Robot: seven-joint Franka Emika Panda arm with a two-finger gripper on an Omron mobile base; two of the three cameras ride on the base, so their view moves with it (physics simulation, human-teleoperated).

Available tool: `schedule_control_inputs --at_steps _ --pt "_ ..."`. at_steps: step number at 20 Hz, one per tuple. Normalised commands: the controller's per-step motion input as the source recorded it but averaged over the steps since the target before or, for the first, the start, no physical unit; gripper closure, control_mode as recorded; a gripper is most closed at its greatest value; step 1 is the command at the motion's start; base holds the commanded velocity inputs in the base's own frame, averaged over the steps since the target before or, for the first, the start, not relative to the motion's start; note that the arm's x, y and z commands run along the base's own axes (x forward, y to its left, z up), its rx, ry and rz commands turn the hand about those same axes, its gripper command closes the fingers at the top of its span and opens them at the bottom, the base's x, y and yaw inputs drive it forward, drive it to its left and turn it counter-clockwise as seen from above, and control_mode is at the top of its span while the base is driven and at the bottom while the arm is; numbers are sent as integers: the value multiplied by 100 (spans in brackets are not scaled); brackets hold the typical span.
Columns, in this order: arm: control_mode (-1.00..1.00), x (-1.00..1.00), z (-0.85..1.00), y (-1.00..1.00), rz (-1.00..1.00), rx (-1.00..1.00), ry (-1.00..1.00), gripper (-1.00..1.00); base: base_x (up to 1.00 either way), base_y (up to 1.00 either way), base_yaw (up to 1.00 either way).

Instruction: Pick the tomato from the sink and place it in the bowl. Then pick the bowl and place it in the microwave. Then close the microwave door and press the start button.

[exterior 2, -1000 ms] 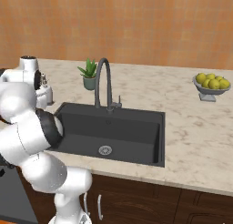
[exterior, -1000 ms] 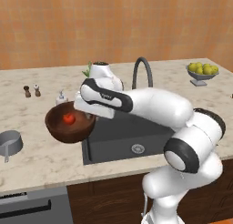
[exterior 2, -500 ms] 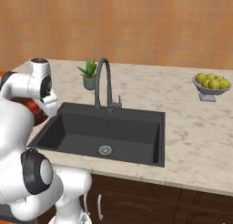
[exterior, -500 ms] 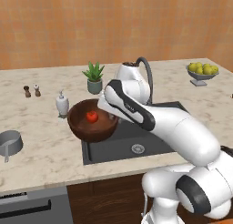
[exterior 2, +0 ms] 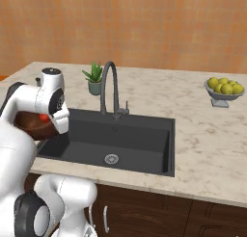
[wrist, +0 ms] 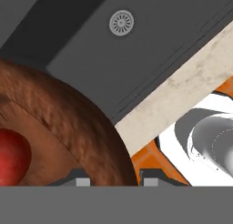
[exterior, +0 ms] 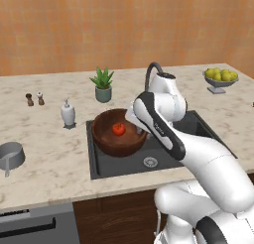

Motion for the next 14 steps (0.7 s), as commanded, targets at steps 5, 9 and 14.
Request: schedule_control_inputs --at_steps 5,9,14 --pt "-100 -18 6 -55 -9 8 0 100 0 0 0" --pt "-100 -31 2 -71 -10 12 0 100 0 0 0" --pt "-100 -10 0 -23 -5 4 1 100 0 0 0"
